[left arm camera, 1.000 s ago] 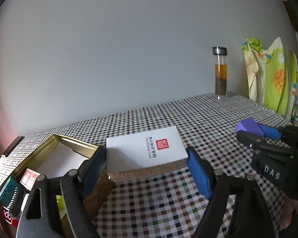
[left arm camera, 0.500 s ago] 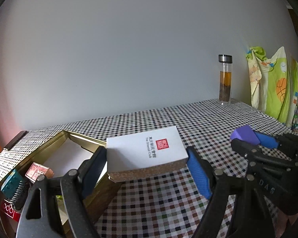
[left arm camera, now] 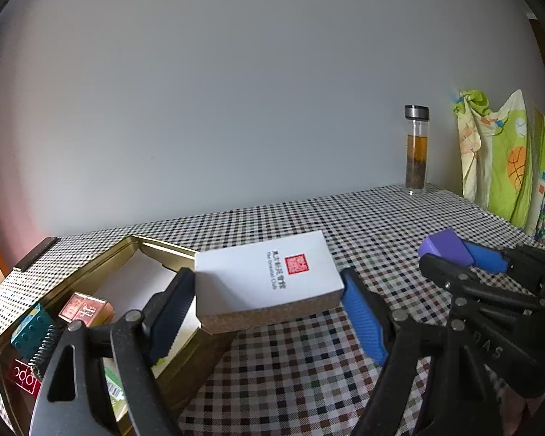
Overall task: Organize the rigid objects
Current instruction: 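Carry the purple block with the right gripper while the left gripper carries the white box over the tin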
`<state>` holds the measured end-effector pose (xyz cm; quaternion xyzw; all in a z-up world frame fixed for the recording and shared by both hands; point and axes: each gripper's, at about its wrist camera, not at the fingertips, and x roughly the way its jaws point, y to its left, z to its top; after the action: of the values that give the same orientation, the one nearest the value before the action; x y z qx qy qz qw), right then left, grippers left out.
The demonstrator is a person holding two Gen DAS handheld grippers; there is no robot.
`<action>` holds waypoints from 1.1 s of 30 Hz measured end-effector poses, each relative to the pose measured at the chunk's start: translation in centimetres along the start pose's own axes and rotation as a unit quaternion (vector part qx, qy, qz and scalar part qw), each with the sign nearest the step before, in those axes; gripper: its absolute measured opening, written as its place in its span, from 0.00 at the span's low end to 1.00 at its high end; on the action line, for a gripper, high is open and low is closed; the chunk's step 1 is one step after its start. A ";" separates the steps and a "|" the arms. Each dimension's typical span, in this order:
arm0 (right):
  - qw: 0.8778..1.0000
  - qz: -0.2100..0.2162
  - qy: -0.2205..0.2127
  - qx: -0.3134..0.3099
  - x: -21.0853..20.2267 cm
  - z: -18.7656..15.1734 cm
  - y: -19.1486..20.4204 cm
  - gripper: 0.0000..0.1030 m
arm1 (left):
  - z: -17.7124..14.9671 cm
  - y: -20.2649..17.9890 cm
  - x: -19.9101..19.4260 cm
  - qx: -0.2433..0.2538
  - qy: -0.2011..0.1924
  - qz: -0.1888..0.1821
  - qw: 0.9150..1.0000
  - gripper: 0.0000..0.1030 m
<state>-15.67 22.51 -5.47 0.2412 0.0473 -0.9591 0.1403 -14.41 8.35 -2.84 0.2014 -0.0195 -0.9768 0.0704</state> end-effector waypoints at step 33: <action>0.999 0.030 -0.013 -0.029 -0.9 -0.6 5.6 0.41 | -1.4 4.5 -2.6 -0.009 -0.023 0.023 0.999 0.79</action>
<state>-12.99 17.49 -5.71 0.2257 0.0659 -0.9558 0.1764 -10.86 4.29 -2.82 0.1782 -0.0174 -0.9793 0.0943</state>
